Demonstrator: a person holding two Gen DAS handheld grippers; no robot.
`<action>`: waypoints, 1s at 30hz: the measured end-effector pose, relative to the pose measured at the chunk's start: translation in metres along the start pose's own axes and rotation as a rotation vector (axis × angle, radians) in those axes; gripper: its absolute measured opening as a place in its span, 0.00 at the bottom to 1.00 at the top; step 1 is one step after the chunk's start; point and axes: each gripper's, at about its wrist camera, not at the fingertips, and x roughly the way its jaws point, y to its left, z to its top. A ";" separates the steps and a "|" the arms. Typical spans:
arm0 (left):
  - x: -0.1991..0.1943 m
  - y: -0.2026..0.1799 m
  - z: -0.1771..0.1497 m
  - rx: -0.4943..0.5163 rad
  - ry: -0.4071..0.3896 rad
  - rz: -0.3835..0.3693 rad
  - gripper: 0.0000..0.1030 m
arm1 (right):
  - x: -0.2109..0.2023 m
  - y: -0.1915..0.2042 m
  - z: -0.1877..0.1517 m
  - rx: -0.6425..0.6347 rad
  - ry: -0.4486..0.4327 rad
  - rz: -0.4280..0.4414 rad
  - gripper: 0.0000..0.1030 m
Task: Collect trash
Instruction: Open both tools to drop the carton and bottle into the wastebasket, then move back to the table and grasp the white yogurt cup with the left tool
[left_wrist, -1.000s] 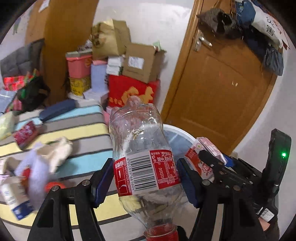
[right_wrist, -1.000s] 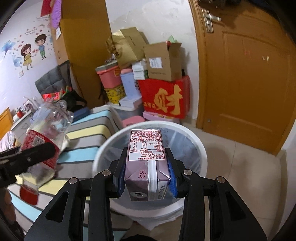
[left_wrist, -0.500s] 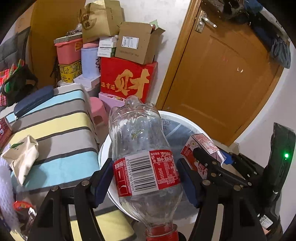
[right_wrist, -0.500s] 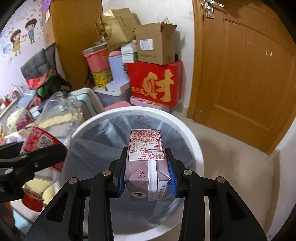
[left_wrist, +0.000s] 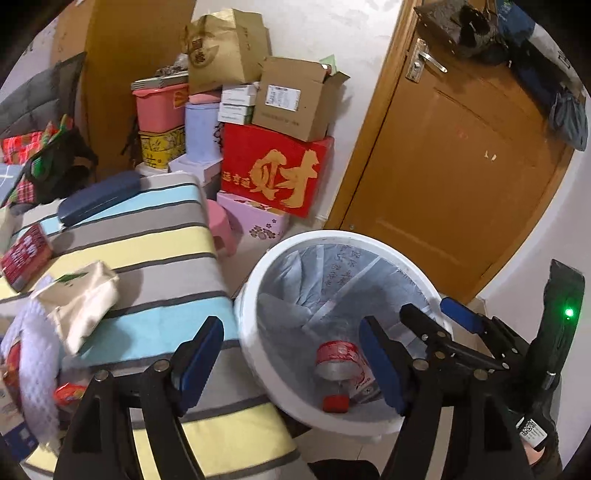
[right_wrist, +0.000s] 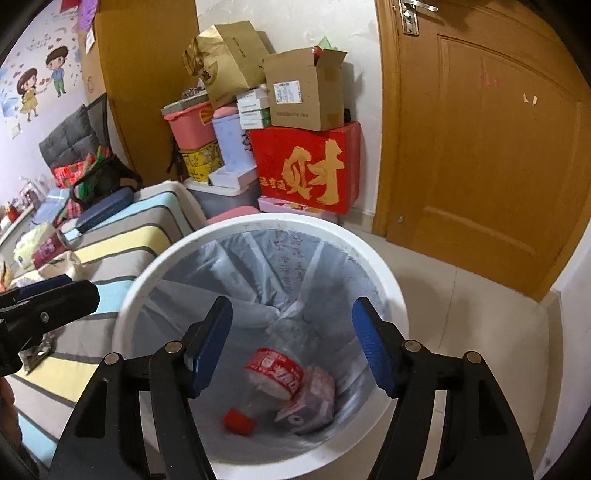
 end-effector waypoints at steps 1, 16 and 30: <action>-0.004 0.002 -0.001 -0.003 -0.005 0.009 0.73 | -0.005 0.002 -0.001 -0.001 -0.012 0.005 0.67; -0.082 0.040 -0.033 -0.064 -0.108 0.138 0.73 | -0.037 0.038 -0.005 -0.024 -0.094 0.082 0.67; -0.154 0.092 -0.069 -0.156 -0.190 0.254 0.73 | -0.054 0.086 -0.021 -0.080 -0.114 0.181 0.67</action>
